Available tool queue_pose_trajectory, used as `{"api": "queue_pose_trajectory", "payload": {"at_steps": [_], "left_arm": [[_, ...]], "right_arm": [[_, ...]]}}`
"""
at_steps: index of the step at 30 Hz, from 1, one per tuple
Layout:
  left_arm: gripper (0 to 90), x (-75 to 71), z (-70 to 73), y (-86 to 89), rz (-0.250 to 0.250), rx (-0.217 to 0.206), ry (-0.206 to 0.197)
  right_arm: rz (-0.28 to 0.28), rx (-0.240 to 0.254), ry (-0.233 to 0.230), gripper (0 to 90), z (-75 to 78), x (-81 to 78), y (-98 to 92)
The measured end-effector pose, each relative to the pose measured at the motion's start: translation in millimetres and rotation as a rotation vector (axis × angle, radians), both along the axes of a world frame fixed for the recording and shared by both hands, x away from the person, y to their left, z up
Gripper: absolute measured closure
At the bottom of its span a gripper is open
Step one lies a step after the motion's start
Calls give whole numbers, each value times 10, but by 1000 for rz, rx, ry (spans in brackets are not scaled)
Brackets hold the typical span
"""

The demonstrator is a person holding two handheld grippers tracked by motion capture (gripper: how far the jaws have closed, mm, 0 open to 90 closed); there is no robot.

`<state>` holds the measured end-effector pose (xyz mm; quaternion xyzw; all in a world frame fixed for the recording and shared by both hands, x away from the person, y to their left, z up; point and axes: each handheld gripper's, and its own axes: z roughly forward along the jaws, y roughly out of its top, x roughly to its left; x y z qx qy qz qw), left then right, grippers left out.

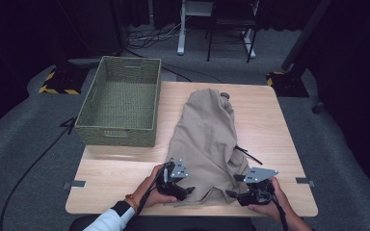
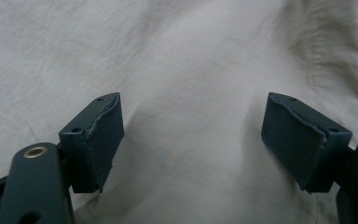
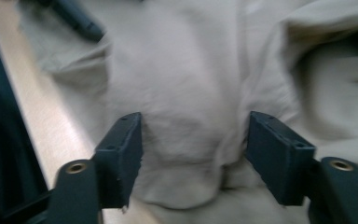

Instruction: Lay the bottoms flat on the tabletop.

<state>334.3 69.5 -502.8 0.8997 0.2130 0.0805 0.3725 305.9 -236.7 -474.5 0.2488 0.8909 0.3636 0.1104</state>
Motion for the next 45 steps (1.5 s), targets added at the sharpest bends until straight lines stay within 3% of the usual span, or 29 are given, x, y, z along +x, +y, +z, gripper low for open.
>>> {"api": "queue_pose_trajectory", "payload": {"at_steps": [3,4,5,7,10,15,18,21,24,26,28,29,30,32,34,36,41,43,45], "left_arm": [[215,0,0,1,-1,0,1],[215,-1,0,1,0,0,1],[215,-1,0,1,0,-1,1],[221,-2,2,4,-9,1,0],[246,-13,4,5,-9,0,-1],[252,-38,5,-2,-9,0,-1],[253,-58,4,1,-9,0,-4],[256,-79,3,9,-12,-2,-3],[260,-101,5,13,-10,1,-4],[260,-101,5,13,-10,1,-3],[260,-104,4,13,-10,-1,-3],[260,-107,3,14,-12,-1,-4],[260,-112,3,17,-14,-2,-2],[274,-135,3,30,-25,-4,-2],[297,-174,6,44,-34,-2,-7],[303,-223,4,60,-40,-5,-8],[303,-402,2,140,-39,-7,-6],[303,-491,1,187,-32,-8,-4],[300,-569,14,222,-35,3,4]], "right_arm": [[-19,-116,-3,612,-97,18,35],[-34,-97,7,740,-96,27,1],[-54,-107,3,817,-92,36,-28],[-74,-116,18,894,-86,47,-97],[-96,-96,30,900,-53,34,-231],[-123,-55,-19,854,48,-7,-329],[-150,-24,-53,670,99,11,-278],[-176,-64,-61,683,83,107,-221],[-209,-43,-28,523,33,217,-205],[-207,-71,-53,441,24,255,-142],[-188,-109,-72,498,-5,325,-105],[-192,-120,-72,578,-32,363,-108],[-193,-121,-50,695,-61,399,-128],[-188,-107,-7,805,-97,424,-187],[-174,-106,-3,878,-86,375,-232],[-179,-88,-1,883,-76,299,-267],[-173,-44,85,878,-95,94,-332],[-161,-39,107,793,-88,3,-345],[-174,-51,97,681,-52,-62,-355]]}}
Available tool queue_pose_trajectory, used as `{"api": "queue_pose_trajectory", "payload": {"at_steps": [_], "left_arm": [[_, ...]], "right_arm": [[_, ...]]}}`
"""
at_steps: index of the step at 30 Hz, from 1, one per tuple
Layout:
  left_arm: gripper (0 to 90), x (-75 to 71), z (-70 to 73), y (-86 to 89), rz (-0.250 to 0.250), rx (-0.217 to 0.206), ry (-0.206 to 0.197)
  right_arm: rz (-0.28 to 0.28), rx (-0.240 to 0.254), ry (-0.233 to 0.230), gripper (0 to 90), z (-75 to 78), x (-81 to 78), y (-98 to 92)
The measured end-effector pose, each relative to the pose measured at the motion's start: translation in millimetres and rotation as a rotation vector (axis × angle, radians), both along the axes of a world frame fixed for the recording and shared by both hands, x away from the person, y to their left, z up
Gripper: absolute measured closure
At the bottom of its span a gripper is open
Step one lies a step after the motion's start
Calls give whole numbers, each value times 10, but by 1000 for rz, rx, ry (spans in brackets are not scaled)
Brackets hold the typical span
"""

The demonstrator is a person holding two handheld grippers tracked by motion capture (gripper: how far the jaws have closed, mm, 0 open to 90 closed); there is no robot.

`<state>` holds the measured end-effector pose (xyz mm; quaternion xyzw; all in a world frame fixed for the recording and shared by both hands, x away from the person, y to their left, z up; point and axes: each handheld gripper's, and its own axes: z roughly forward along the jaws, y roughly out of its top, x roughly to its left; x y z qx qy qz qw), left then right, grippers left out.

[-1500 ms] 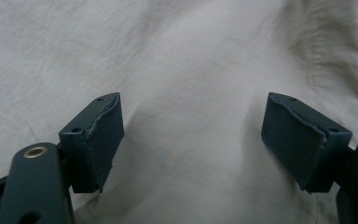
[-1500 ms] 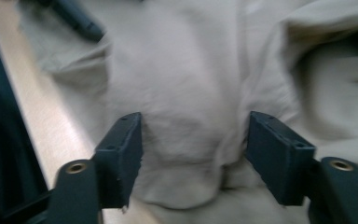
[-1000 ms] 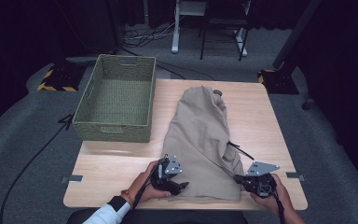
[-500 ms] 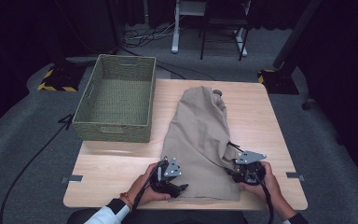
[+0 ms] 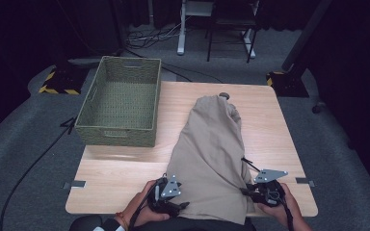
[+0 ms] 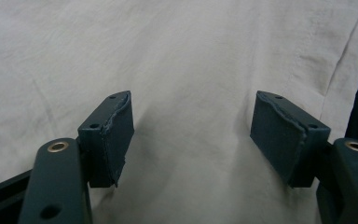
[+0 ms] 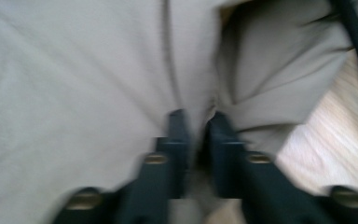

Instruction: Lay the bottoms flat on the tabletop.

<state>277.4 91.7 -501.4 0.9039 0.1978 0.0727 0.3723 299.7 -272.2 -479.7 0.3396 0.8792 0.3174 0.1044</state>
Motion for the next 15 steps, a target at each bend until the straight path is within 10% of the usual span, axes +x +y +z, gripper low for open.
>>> {"api": "queue_pose_trajectory", "payload": {"at_steps": [6,9,15], "left_arm": [[266,140,144,-10,0,-4,-9],[265,337,235,-77,12,-50,2],[276,564,134,-255,8,3,-1]], "right_arm": [[-69,87,-150,434,444,226,-16],[-96,106,-230,438,741,633,81],[-128,39,-283,429,999,1321,230]]}}
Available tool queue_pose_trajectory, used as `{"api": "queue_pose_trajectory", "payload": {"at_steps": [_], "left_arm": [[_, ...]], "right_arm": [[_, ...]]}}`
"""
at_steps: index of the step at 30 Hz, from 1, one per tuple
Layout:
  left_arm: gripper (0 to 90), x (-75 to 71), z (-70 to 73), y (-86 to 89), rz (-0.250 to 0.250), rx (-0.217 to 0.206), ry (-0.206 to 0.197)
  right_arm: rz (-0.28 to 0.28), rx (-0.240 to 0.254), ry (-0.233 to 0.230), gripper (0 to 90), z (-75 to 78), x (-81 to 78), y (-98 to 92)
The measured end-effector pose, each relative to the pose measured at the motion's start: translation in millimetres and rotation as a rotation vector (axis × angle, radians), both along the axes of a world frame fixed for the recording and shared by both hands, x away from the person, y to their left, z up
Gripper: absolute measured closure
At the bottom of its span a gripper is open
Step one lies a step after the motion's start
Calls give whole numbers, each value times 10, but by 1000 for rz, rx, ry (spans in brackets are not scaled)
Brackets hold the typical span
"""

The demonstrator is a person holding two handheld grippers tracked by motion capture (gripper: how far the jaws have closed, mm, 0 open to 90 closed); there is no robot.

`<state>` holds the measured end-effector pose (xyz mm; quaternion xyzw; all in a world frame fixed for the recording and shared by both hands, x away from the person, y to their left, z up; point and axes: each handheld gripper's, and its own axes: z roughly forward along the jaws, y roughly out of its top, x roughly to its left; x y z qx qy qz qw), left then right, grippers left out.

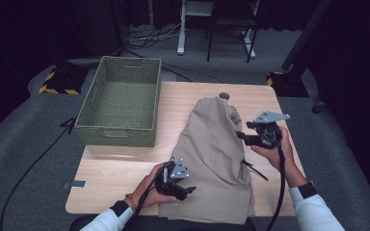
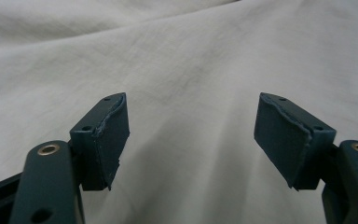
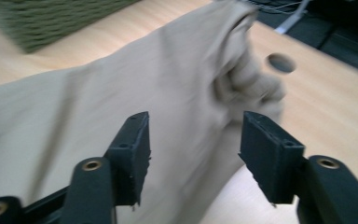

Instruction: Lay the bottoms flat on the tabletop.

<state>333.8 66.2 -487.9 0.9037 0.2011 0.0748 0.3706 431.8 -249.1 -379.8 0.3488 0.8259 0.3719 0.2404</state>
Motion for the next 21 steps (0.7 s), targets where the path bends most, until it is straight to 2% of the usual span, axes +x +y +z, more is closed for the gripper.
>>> {"api": "queue_pose_trajectory", "payload": {"at_steps": [1,2,3,4,5,7,10,12,14,16,19,21], "left_arm": [[279,19,-31,-13,0,18,9],[282,27,-57,-25,-10,32,10],[281,24,-82,-35,-18,44,8],[279,22,-99,-36,-19,28,18],[277,21,-104,-33,-19,23,19],[277,19,-110,-24,-20,15,19],[278,13,-119,-8,-22,7,13],[280,11,-123,2,-25,4,12],[283,12,-122,18,-30,2,14],[290,6,-124,35,-28,1,13],[296,-9,-125,65,-23,1,10],[302,-29,-133,80,-13,-13,10]], "right_arm": [[-5,1,-10,429,4,92,8],[-13,0,2,424,-7,197,16],[-28,-21,9,420,-24,299,23],[-32,-42,0,421,-48,388,32],[-22,-37,6,424,-78,472,33],[-29,-38,53,402,-159,642,53],[8,-66,107,373,-291,817,126],[4,-102,105,372,-374,897,185],[5,-118,117,446,-436,968,219],[-20,-155,90,587,-471,1013,239],[-41,-149,71,680,-472,1083,189],[-55,-189,46,699,-455,1120,167]]}}
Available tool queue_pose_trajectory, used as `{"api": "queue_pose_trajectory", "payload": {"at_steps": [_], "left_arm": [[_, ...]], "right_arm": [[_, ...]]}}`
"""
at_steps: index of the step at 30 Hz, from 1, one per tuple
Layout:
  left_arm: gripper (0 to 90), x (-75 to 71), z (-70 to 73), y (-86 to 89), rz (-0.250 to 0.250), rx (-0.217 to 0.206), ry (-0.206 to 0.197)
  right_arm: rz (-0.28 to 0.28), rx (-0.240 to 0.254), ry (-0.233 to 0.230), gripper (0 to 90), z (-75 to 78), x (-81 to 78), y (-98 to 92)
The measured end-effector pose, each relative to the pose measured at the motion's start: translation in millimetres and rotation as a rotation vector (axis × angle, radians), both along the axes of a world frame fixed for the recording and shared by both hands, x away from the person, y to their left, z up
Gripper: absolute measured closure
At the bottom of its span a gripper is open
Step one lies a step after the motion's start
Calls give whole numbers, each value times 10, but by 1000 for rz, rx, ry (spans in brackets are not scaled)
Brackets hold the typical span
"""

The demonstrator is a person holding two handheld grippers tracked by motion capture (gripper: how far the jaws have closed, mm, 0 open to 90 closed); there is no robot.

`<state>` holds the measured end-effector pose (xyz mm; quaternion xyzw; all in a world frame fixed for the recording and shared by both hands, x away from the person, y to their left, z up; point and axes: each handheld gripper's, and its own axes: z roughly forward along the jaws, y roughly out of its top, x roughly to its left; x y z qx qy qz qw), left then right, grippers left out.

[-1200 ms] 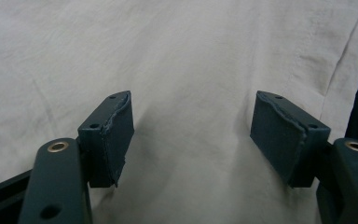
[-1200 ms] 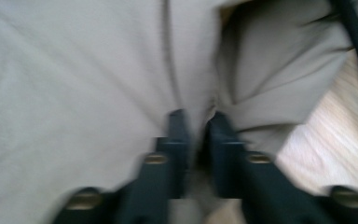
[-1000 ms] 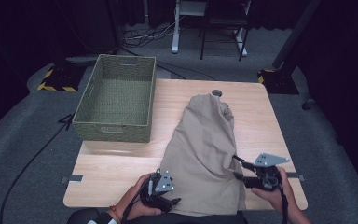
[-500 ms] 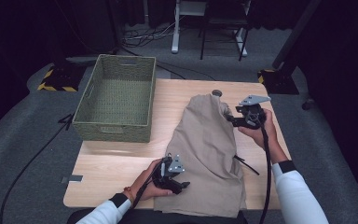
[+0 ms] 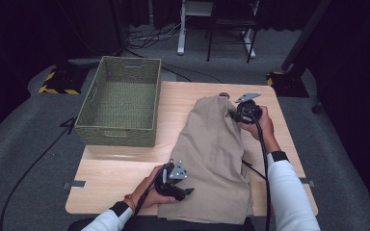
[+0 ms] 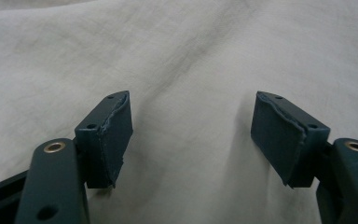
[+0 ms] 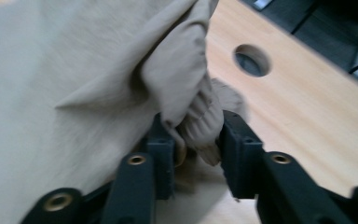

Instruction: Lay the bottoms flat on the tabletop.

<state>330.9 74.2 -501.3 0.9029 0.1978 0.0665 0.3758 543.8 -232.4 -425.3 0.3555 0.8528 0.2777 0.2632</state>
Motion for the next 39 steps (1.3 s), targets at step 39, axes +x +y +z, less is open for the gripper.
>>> {"api": "queue_pose_trajectory", "payload": {"at_steps": [39], "left_arm": [[310,-319,4,44,-23,9,0]], "right_arm": [[-114,198,193,408,-611,-6,-245]]}}
